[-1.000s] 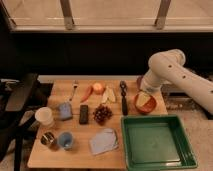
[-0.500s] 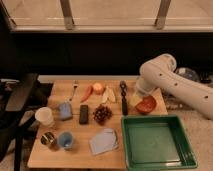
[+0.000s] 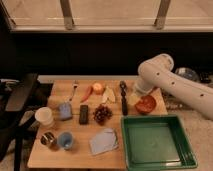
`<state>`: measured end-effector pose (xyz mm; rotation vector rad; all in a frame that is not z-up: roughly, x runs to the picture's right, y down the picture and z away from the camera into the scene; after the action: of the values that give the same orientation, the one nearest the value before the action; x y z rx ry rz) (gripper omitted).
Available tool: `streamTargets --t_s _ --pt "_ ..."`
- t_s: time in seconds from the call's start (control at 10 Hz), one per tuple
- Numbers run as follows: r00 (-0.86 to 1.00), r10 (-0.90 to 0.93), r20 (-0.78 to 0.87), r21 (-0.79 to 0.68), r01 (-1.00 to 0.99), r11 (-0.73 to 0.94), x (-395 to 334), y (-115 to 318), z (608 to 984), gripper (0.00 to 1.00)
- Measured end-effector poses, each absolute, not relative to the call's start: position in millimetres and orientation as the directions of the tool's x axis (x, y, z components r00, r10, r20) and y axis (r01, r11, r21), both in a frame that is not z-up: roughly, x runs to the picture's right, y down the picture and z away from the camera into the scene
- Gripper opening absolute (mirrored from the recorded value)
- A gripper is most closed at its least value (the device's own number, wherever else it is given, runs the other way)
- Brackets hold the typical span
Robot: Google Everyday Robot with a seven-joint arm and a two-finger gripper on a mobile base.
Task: Wipe table surface with brush
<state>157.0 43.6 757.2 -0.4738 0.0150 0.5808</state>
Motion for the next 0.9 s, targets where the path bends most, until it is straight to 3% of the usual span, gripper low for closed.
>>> streamTargets --t_s 0.9 --pt "0.771 0.607 -0.191 -0.395 -0.627 0.672 136 20 836 0.65"
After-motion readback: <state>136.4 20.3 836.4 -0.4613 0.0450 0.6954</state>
